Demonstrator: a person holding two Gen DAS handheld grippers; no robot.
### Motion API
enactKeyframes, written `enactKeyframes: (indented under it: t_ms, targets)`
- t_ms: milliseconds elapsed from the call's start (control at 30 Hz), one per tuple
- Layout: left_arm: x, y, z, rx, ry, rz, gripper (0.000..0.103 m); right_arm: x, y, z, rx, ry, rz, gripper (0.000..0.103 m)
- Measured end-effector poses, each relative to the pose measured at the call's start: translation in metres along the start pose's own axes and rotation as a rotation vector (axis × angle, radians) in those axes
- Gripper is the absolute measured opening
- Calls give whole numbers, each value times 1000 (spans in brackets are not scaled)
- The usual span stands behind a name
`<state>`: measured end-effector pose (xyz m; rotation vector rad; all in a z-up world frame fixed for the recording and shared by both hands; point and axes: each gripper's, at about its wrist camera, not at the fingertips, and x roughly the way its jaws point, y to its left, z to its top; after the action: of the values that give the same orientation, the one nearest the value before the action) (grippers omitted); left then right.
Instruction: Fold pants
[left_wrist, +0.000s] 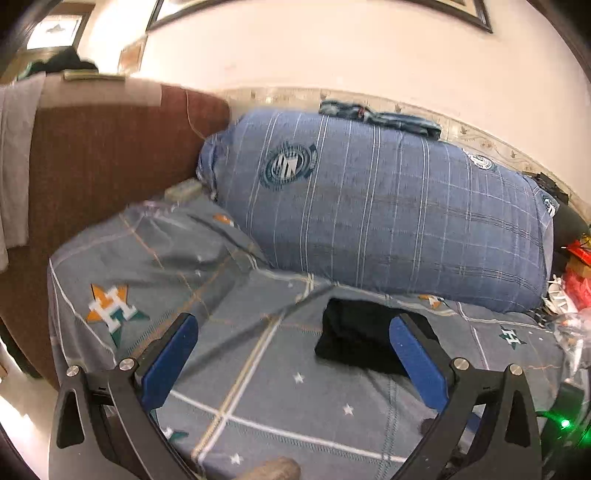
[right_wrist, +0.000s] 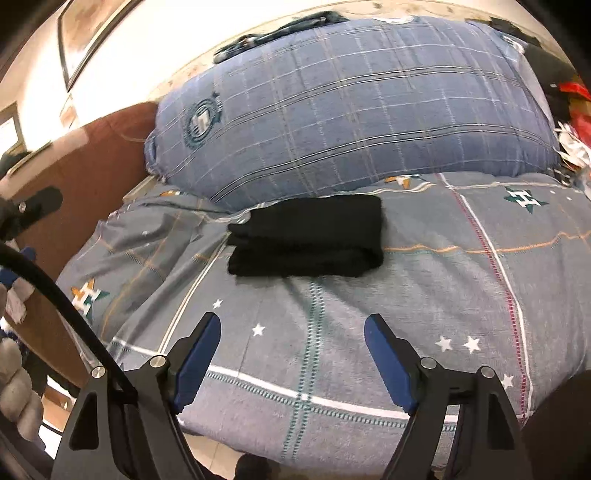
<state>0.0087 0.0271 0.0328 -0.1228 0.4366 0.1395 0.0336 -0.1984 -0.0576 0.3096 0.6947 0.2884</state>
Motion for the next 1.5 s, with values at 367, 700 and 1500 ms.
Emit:
enactKeyframes:
  t_ms: [367,700,1500]
  targets:
    - [8,-14,-36,120,110,149,103,15,15,-20,-23,97,-17,86]
    - [24,-25,-53,174,210,88,103,22,5,-22,12,120,-55,87]
    - [31,-27,-62,143,282,7,103,28,6,-27,-11,138,-73,88]
